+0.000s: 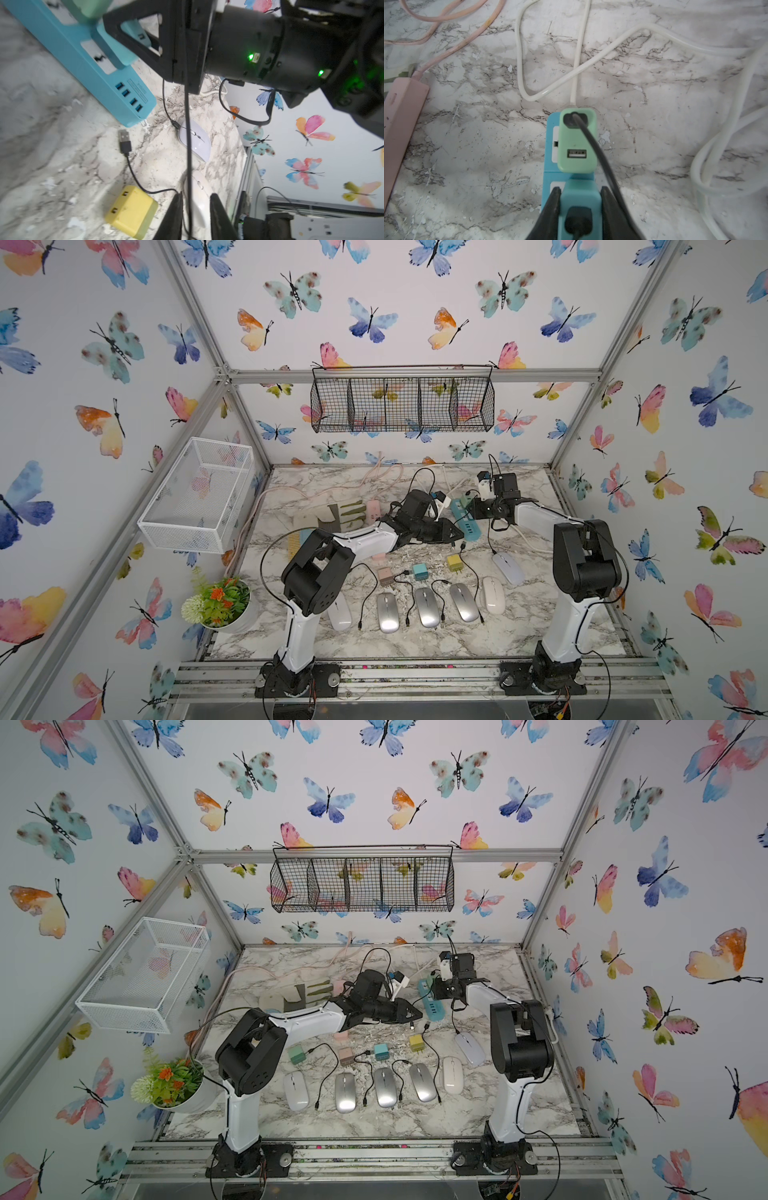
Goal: Unplug the wireless mouse
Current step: Place the power cord at the center of the board, then remove the plug from the socket.
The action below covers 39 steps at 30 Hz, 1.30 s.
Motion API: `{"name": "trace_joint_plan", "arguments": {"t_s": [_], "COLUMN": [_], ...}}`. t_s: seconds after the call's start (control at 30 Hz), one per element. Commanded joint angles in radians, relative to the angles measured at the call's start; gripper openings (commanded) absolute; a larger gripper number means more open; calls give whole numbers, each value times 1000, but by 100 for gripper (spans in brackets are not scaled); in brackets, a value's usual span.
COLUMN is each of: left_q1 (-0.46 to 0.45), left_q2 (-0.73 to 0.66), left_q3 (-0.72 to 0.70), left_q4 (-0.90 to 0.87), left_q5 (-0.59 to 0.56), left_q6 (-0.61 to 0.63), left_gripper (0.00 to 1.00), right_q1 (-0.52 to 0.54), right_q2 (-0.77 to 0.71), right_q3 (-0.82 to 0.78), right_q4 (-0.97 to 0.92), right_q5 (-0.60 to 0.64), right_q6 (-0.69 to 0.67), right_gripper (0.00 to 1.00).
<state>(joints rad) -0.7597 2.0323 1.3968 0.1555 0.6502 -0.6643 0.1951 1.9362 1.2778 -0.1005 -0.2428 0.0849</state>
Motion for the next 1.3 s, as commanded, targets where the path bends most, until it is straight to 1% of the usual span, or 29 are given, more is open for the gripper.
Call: {"name": "trace_joint_plan", "arguments": {"t_s": [0.0,0.07,0.1,0.2,0.3,0.33,0.37,0.47,0.5,0.53,0.63,0.67,0.77,0.83,0.93,1.27], "left_q1": [-15,-11,-5,28,77,91,105,141,152,157,163,161,140,124,111,97], "left_q2": [30,29,20,-14,-29,-29,-62,-77,-78,-78,-52,-27,58,91,128,206], "left_q3": [30,31,23,-28,-74,-84,-95,-113,-114,-114,-85,-55,47,87,115,128], "left_q4": [-35,-56,-66,-37,13,25,34,46,51,53,22,-9,-121,-144,-115,-12], "left_q5": [26,23,11,-6,24,26,27,22,20,16,-37,-59,-147,-157,-154,-157], "left_q6": [37,56,68,66,56,55,59,67,66,66,69,70,84,81,45,-107], "left_gripper": [50,59,61,59,60,61,64,72,73,73,66,65,65,66,66,68], "right_q1": [1,1,1,2,1,1,1,1,1,2,1,1,1,1,1,1], "right_q2": [-1,2,3,4,10,12,13,14,14,15,16,17,18,19,23,44], "right_q3": [-14,-15,-17,-21,-19,-17,-15,-18,-18,-18,-24,-26,-34,-40,-41,-59], "right_q4": [19,13,14,16,13,8,6,8,8,8,17,20,35,42,48,90], "right_q5": [-29,-29,-30,-32,-45,-48,-49,-52,-55,-58,-71,-76,-90,-99,-107,-134], "right_q6": [24,21,20,21,22,21,22,22,24,24,30,36,59,71,79,169], "right_gripper": [4,4,4,3,3,3,3,2,2,2,2,2,2,2,2,2]}}
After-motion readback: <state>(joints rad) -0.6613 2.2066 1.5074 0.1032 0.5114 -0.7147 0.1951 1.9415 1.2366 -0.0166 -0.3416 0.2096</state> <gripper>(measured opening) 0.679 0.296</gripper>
